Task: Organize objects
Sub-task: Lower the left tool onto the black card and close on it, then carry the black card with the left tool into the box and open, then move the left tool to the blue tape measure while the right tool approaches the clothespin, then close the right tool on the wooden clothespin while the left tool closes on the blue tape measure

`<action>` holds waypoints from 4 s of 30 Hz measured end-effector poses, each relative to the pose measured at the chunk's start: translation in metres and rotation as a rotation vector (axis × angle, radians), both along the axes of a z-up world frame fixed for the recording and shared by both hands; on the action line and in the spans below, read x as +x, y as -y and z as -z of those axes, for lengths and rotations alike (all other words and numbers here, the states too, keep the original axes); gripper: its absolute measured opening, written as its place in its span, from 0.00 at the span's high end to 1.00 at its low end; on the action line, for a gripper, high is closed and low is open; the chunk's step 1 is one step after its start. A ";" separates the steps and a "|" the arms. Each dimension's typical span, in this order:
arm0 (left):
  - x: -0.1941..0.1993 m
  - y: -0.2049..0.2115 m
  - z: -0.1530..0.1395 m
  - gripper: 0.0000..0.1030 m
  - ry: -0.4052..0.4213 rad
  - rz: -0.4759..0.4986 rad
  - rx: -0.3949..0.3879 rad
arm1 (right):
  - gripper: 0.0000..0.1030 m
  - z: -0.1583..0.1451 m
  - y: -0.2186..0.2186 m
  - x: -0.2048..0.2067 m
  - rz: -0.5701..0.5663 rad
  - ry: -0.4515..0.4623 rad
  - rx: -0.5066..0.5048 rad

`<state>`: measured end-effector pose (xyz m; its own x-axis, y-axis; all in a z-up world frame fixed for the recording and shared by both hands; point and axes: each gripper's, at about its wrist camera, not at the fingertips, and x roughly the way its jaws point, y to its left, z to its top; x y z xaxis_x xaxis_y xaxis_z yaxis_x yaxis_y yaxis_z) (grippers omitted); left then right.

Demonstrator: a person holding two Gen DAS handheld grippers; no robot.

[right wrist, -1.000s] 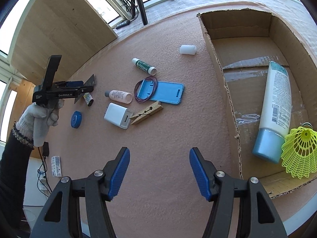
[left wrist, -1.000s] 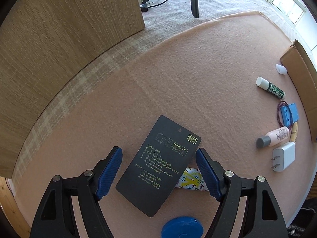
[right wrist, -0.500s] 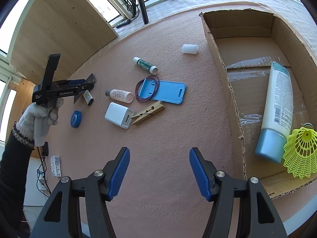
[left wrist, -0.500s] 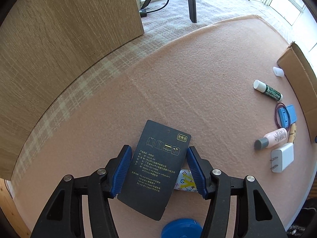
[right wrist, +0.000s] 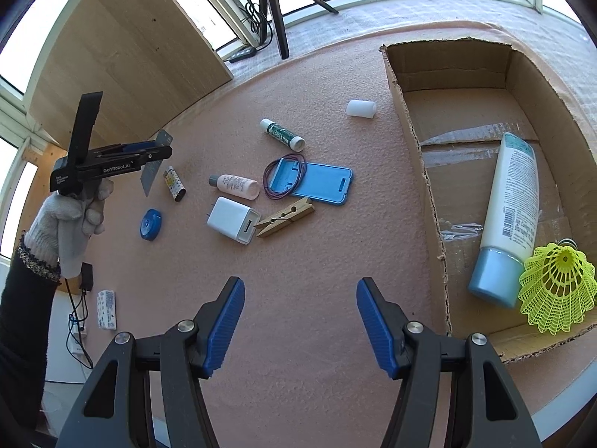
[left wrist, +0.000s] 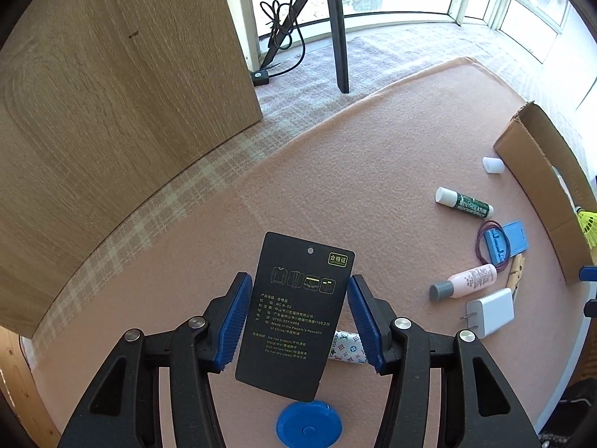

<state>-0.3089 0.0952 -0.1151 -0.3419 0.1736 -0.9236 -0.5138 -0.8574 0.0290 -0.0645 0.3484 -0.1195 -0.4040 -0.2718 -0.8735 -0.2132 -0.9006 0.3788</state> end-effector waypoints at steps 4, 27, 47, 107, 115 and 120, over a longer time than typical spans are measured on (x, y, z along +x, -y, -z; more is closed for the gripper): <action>0.005 -0.030 -0.016 0.45 -0.028 0.039 0.023 | 0.43 -0.006 -0.004 0.009 0.004 -0.020 0.010; 0.065 -0.302 -0.060 0.45 -0.045 0.313 0.184 | 0.43 -0.021 -0.062 0.084 0.056 -0.069 0.054; 0.037 -0.375 -0.028 0.15 0.023 0.247 0.216 | 0.43 -0.016 -0.095 0.100 0.081 -0.064 0.069; 0.143 0.069 0.005 0.15 -0.008 -0.497 0.162 | 0.67 0.023 0.017 -0.102 -0.202 0.025 -0.040; 0.141 0.077 0.009 0.15 0.001 -0.512 0.170 | 0.69 0.044 0.019 -0.119 -0.203 0.083 -0.069; 0.139 0.078 0.010 0.15 0.004 -0.511 0.170 | 0.70 0.051 0.017 -0.120 -0.191 0.097 -0.074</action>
<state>-0.1695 0.0174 -0.1256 -0.4188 0.1329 -0.8983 -0.0295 -0.9907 -0.1328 -0.1841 0.3318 -0.1706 -0.2540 -0.3999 -0.8807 -0.0799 -0.8988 0.4311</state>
